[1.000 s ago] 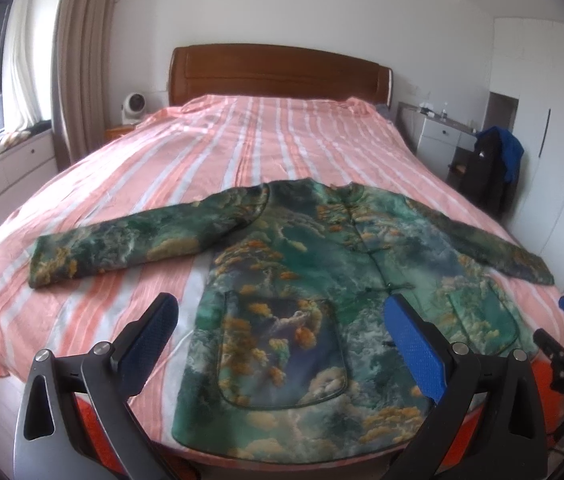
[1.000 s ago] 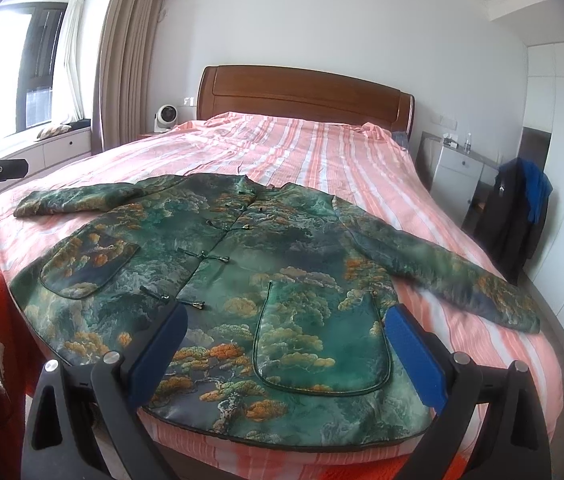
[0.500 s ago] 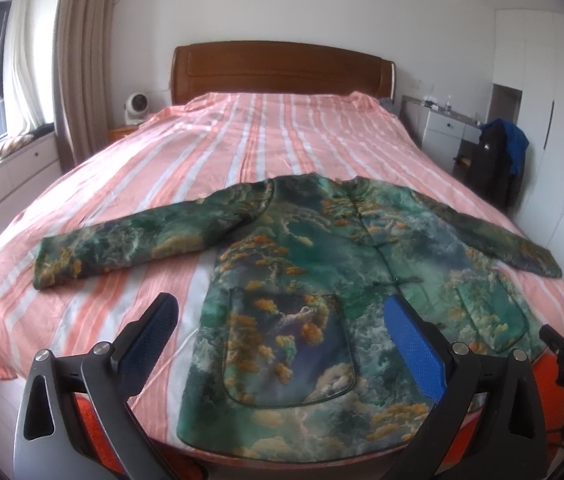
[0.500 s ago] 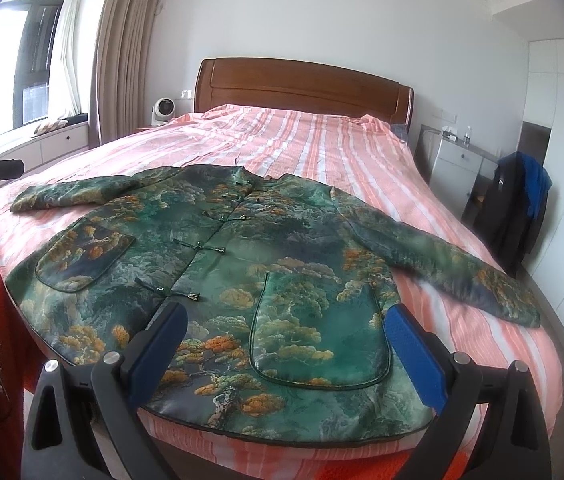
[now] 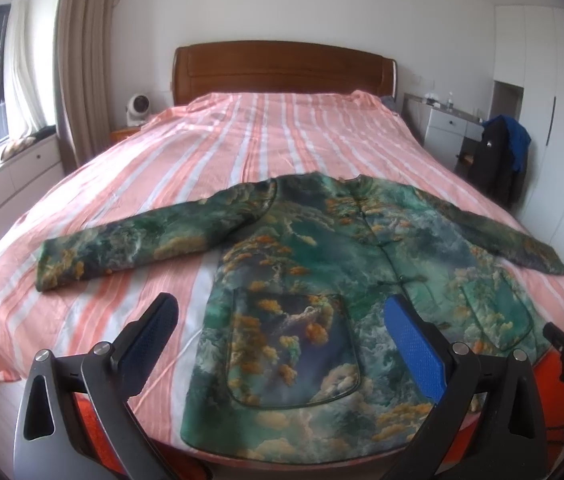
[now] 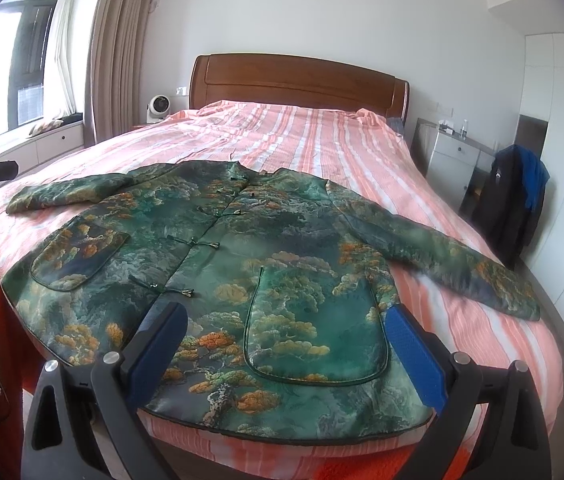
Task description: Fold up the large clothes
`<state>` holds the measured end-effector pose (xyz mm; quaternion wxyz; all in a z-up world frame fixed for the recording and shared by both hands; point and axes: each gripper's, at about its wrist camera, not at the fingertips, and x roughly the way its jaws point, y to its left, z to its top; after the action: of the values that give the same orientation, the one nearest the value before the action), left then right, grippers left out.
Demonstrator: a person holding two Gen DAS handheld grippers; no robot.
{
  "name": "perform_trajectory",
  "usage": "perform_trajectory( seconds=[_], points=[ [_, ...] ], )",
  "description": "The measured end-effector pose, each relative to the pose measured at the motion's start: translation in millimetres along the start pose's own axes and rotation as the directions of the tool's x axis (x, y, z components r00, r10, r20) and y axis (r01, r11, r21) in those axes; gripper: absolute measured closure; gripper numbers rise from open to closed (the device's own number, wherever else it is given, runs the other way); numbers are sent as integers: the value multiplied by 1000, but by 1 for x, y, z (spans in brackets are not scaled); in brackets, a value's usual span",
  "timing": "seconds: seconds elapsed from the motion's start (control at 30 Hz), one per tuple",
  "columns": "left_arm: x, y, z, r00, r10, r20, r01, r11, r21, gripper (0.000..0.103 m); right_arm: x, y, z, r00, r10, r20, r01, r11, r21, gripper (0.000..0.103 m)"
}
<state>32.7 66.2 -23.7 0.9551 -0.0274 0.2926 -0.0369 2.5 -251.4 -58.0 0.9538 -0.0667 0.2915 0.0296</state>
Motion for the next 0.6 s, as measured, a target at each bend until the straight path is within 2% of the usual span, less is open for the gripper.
perform_trajectory(
  seconds=[0.6],
  points=[
    [2, 2, -1, 1000, 9, -1, -9, 1000, 2, 0, 4, -6, -1, 1000, -7, -24, 8, 1000, 29, 5]
  ],
)
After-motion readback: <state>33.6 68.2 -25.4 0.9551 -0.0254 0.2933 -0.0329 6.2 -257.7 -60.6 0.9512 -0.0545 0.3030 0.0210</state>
